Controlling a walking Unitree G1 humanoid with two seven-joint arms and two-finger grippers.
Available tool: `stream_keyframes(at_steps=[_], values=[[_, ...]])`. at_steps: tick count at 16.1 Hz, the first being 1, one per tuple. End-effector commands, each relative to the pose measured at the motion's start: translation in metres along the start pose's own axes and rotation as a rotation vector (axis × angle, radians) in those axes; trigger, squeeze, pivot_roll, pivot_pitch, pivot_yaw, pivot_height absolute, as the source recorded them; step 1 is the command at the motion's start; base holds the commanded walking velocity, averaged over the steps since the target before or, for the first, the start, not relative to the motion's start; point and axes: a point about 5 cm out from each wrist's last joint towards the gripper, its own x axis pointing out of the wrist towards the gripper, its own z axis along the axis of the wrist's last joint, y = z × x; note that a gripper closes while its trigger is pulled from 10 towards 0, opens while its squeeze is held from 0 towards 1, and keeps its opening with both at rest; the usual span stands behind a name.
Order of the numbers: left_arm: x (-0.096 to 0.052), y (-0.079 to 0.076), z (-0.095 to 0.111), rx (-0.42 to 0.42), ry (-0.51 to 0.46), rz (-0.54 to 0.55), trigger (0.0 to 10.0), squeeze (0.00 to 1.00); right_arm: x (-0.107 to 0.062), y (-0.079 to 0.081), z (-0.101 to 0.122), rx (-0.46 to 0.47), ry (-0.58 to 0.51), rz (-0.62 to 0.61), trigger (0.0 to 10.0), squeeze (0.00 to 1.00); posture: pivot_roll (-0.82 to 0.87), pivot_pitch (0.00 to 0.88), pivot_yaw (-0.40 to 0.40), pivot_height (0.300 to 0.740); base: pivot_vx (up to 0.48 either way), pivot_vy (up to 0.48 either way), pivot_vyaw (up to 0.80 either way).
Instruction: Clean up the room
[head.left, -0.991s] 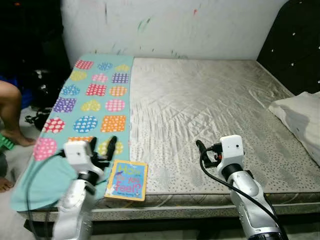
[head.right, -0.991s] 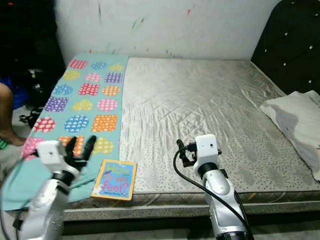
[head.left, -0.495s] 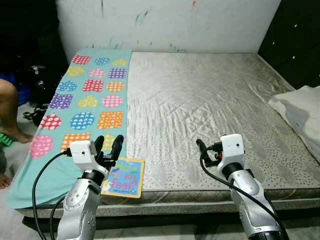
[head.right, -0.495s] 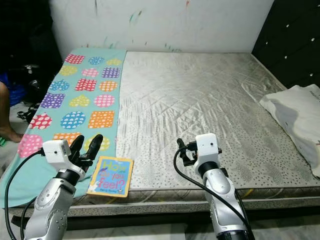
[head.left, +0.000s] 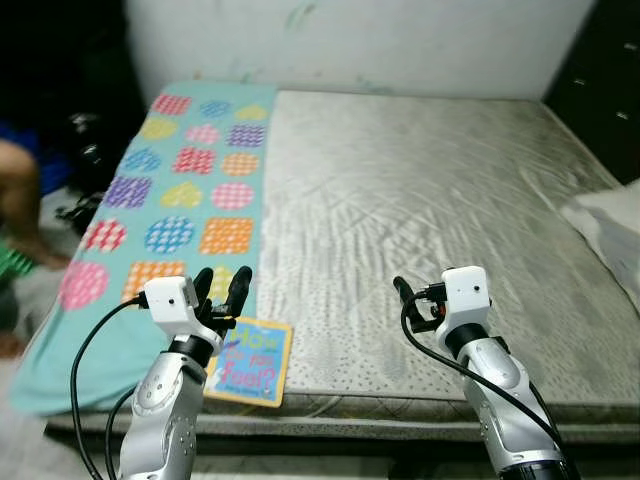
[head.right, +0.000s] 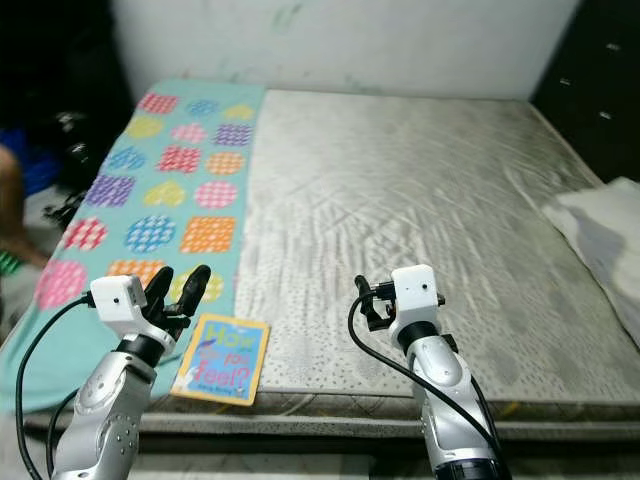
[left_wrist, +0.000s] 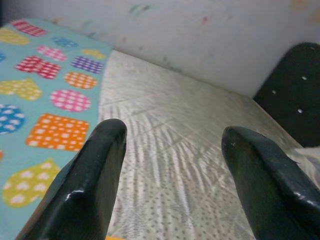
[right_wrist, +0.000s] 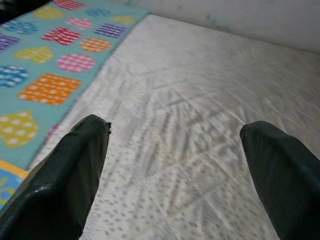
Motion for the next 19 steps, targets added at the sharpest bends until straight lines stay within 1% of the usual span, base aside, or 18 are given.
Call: stream_keyframes(at_steps=[1,7,13,19], values=[[-0.0011,-0.0001,-0.0018,-0.006,0.010,0.003,10.0,0.00,-0.0006,-0.0017,0.0021,-0.003,-0.010,0.002,10.0,0.00,-0.07,0.000,-0.032,0.740,0.000,0.000,0.00],[-0.0002,-0.0012,-0.0016,-0.017,0.008,-0.006,10.0,0.00,-0.0006,-0.0016,0.0019,-0.003,-0.010,0.003,10.0,0.00,-0.07,0.000,-0.032,0.740,0.000,0.000,0.00],[-0.0002,-0.0020,-0.0019,-0.020,0.009,-0.012,10.0,0.00,-0.0008,-0.0025,0.0004,-0.003,-0.001,-0.002,10.0,0.00,-0.07,0.000,-0.031,0.740,0.000,0.361,0.00],[0.0002,-0.0024,-0.0019,-0.018,0.010,-0.014,10.0,0.00,-0.0004,-0.0024,0.0000,-0.011,0.001,0.001,10.0,0.00,-0.07,0.000,-0.031,0.740,0.000,0.437,0.00]])
